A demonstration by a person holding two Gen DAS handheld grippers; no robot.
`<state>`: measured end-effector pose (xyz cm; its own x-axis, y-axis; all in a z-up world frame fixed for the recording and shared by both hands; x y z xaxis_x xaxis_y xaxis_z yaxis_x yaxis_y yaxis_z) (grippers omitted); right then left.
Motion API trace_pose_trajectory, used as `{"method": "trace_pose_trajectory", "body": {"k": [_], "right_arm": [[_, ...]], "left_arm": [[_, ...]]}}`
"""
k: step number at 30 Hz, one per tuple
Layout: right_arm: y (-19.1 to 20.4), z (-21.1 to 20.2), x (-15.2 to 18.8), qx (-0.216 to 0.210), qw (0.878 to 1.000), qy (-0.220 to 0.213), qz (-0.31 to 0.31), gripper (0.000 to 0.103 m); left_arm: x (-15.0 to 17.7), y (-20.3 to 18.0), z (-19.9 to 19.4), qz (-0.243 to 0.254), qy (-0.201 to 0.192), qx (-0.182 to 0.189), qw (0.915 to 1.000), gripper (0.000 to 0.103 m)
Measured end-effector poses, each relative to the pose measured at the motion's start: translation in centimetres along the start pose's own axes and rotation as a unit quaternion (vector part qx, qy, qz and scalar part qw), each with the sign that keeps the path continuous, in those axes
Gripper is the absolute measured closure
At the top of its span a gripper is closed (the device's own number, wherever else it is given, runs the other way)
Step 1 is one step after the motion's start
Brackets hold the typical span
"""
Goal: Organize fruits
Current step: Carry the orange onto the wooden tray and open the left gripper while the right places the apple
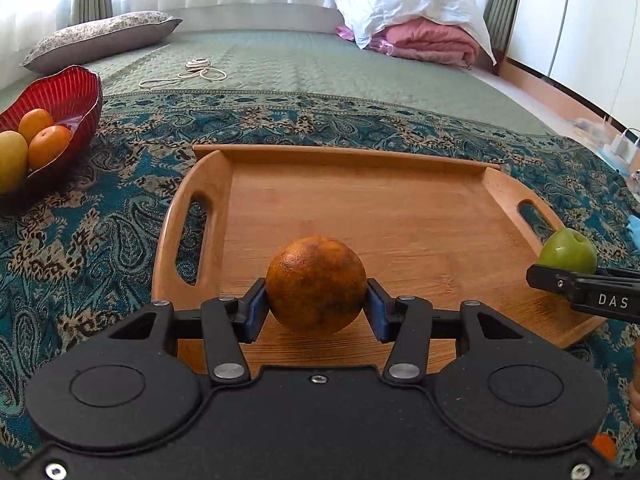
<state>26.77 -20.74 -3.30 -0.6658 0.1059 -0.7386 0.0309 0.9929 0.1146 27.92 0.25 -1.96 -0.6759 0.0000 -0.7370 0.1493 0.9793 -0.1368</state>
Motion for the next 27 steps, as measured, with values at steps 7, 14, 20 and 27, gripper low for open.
{"method": "trace_pose_trajectory", "body": {"k": [7,14,20,27], "right_arm": [[0.68,0.19,0.22,0.012,1.000,0.007,-0.021,0.043],[0.81,0.40,0.40,0.009,1.000,0.012,-0.020,0.043],[0.86,0.45,0.43,0.009,1.000,0.013,-0.025,0.043],[1.04,0.44,0.52,0.013,0.999,0.017,-0.031,0.043]], "left_arm": [[0.13,0.04,0.24,0.004,0.003,-0.005,1.0000,0.055],[0.15,0.08,0.34,0.004,0.005,-0.006,1.0000,0.055],[0.27,0.10,0.64,0.006,0.008,-0.009,0.9999,0.055],[0.28,0.04,0.69,0.009,0.010,-0.010,0.9999,0.055]]}}
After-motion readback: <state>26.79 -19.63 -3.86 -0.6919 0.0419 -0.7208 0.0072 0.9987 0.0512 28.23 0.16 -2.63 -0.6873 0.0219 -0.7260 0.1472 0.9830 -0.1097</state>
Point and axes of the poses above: each gripper's, at about its wrist camera, not at the fingertips, and z roughly the way its jaws point, y to its left, x to its underside, the point moved 8 cm from there along z, roughly the way its jaws point, and after that the axes turned 3 degrees about x, right-handed, at the moved point
